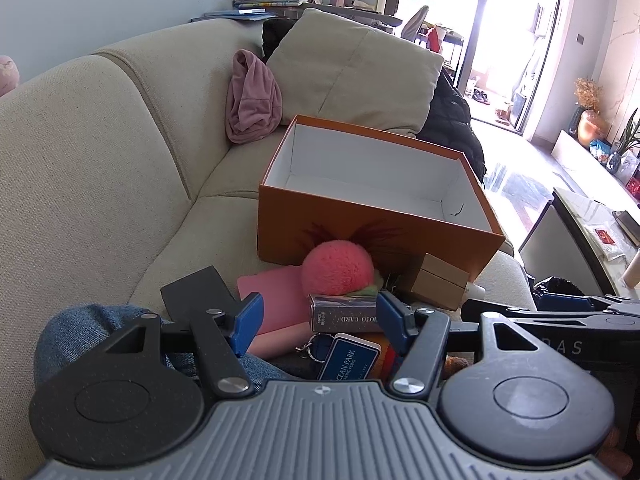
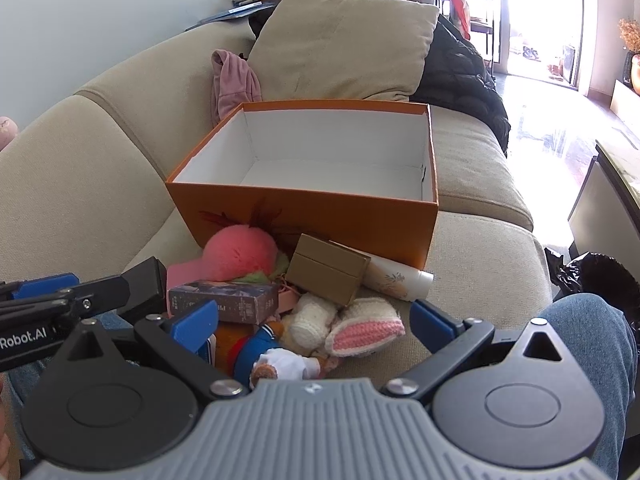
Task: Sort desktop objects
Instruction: 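Move both grippers toward the pile of items in front of the orange box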
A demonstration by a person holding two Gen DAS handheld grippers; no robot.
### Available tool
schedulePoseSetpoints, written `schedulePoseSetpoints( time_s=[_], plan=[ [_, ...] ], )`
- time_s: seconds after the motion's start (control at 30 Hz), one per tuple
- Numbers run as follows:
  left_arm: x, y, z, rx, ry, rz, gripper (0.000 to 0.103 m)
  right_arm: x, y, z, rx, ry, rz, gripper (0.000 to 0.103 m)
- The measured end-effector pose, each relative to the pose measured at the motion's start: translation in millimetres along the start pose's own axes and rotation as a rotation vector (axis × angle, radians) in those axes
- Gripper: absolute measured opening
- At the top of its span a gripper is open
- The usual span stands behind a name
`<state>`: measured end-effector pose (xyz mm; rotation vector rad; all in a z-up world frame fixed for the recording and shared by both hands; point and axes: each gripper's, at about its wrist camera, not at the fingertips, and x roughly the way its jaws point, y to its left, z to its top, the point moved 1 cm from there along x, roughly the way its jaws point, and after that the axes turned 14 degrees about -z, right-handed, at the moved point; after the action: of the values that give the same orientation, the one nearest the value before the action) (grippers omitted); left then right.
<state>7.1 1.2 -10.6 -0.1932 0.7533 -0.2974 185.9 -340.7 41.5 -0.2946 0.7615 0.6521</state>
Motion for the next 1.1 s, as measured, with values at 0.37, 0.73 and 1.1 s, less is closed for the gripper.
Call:
schedulePoseSetpoints(
  time_s=[0.37, 0.73, 1.1],
  plan=[
    [11, 10, -3, -0.037, 0.075, -0.092, 0.028, 22, -8, -4, -0.003, 0.100, 0.069, 0.039],
    [43, -1, -14, -0.078, 0.209, -0.203, 0.059, 44, -10, -8, -0.059, 0.157, 0.089, 0.036],
    [81, -1, -18, -0.369, 0.279, -0.146, 0.067, 61, -14, -13, -0.437, 0.127, 0.121, 0.041]
  ],
)
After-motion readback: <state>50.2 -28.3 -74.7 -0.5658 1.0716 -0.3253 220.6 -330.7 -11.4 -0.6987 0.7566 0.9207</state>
